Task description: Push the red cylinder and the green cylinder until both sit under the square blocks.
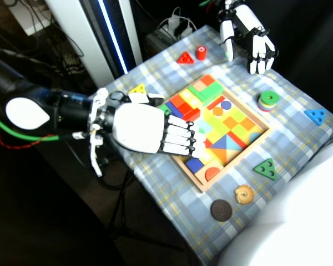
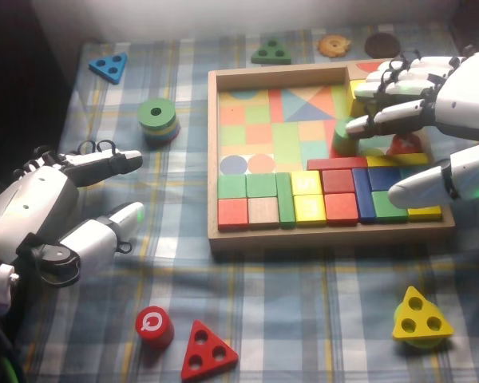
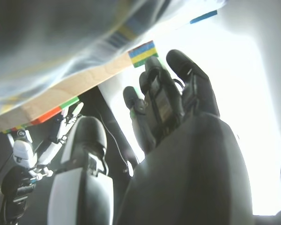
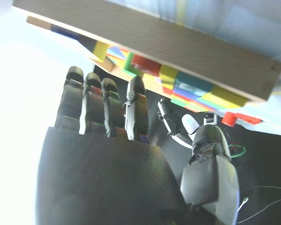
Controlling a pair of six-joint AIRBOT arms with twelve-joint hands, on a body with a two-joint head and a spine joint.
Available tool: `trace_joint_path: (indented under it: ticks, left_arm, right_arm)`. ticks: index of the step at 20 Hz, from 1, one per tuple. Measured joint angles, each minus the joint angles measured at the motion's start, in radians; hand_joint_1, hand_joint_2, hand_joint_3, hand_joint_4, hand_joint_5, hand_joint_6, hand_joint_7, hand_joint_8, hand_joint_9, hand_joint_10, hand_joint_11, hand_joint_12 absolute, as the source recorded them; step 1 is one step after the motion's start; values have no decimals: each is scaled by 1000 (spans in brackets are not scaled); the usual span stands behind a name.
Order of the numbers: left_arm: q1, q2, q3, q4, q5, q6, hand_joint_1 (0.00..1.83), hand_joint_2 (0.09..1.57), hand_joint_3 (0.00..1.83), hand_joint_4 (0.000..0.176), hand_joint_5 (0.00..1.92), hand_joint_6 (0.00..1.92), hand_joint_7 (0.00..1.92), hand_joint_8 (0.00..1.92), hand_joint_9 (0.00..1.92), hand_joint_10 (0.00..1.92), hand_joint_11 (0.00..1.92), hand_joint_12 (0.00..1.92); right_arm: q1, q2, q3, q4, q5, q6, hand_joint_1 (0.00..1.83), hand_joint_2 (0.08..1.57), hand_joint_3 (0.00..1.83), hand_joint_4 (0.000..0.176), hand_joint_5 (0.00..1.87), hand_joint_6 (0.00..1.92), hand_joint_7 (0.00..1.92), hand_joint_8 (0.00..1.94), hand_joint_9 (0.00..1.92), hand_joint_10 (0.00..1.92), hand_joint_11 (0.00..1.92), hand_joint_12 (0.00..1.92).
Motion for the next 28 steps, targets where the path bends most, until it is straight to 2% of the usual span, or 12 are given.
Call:
trace_joint_path:
  ticks: [4,7,10,11,14,17,19,22,23,24,25,28]
  left_arm:
    - [0,0,0,3,-1,0,626,1342,0,47,602,3,472,5,462,5,7,775]
    - [0,0,0,3,-1,0,582,1353,2,58,578,1,463,0,458,0,0,773]
    - [1,0,0,3,0,0,633,1345,0,50,592,4,468,1,468,3,0,794]
    - [1,0,0,3,0,0,616,1347,0,51,591,1,469,1,448,0,0,763]
    - [1,0,0,3,0,0,658,1337,0,39,613,4,481,1,472,5,22,782]
    - [1,0,0,3,0,0,645,1336,0,50,605,0,474,0,475,4,9,785]
    - [1,0,0,4,1,0,626,1344,2,41,611,2,478,1,477,2,10,802]
    - [1,0,0,3,3,0,624,1350,2,54,589,1,473,0,459,1,0,776]
    - [1,0,0,3,3,0,666,1341,0,50,598,3,473,2,445,3,0,760]
    - [1,0,0,4,4,0,666,1341,0,50,598,3,473,2,445,3,0,760]
    - [1,0,0,5,5,0,678,1324,0,34,619,4,491,3,469,6,11,807]
    - [1,0,0,3,6,0,640,1341,4,37,613,1,480,0,457,2,0,794]
  right_arm:
    - [0,0,-5,36,6,-28,0,1005,1,94,255,2,0,0,0,0,0,0]
    - [3,0,-7,45,13,-43,0,1031,11,83,277,9,1,0,0,0,0,0]
    - [7,0,-7,56,20,-51,0,1026,6,98,266,3,0,0,0,0,0,0]
    - [8,0,-7,57,25,-58,0,1036,9,76,277,7,0,0,0,0,0,0]
    - [8,0,8,57,26,-62,0,1033,6,92,263,1,0,0,0,0,0,0]
    - [7,0,13,59,17,-63,0,1052,12,81,283,8,17,6,0,0,0,0]
    - [6,0,13,55,10,-63,0,1046,6,80,299,12,33,10,0,0,0,0]
    - [-5,-1,14,57,0,-63,0,1006,0,96,293,7,29,6,0,0,0,0]
    - [-5,-3,14,55,-3,-63,0,1011,0,117,274,0,18,0,0,0,0,0]
    - [-5,-4,14,55,-3,-63,0,1011,0,117,274,0,18,0,0,0,0,0]
    - [-5,-5,14,55,-2,-63,0,1039,7,97,271,0,13,0,0,0,0,0]
    - [-5,-5,14,56,2,-63,0,1049,9,94,274,1,4,0,0,0,0,0]
